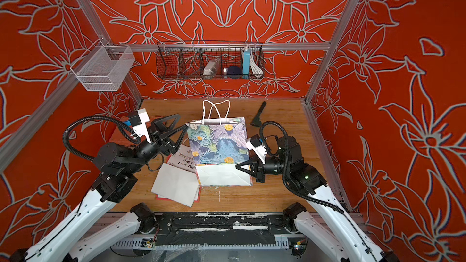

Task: Put away the paper bag
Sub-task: Press the paper bag, then place the paper bag at the center of the board.

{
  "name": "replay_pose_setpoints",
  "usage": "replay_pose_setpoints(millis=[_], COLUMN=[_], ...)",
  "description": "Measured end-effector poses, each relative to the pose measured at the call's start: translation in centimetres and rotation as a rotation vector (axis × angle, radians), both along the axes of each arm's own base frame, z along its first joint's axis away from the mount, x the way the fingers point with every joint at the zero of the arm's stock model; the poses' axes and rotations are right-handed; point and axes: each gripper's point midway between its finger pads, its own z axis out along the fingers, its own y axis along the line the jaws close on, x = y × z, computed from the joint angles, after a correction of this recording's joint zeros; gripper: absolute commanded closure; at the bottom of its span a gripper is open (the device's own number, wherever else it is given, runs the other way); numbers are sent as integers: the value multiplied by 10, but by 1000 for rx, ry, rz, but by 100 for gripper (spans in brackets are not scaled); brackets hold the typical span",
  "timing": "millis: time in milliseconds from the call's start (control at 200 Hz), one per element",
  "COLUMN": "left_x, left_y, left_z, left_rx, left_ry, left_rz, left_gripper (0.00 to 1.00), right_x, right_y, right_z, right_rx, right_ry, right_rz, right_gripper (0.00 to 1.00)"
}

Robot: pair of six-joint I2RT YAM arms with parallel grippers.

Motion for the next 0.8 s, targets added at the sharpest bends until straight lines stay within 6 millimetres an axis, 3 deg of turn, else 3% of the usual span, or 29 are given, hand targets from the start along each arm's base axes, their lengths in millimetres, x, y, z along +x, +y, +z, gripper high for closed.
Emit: replay_pose_setpoints(millis=[120, 420, 575, 796], left_x=[9, 18, 19, 17], left_y=[20, 71, 79, 82], left_z=[-7, -32, -51, -72], left_rx=[35, 211, 271, 297], left_ry=[46, 155, 218, 303], left_rz=[137, 440, 480, 480], left_gripper=[18, 21, 21, 21], right_x=[5, 15, 31, 41], right_y=[21, 108, 155, 202], right_z=[-13, -49, -59, -94], right_rx=[-51, -150, -83, -56], right_ry=[57, 170, 272, 449], right_rz=[-44, -224, -313, -395], right_gripper=[100, 100, 100, 100])
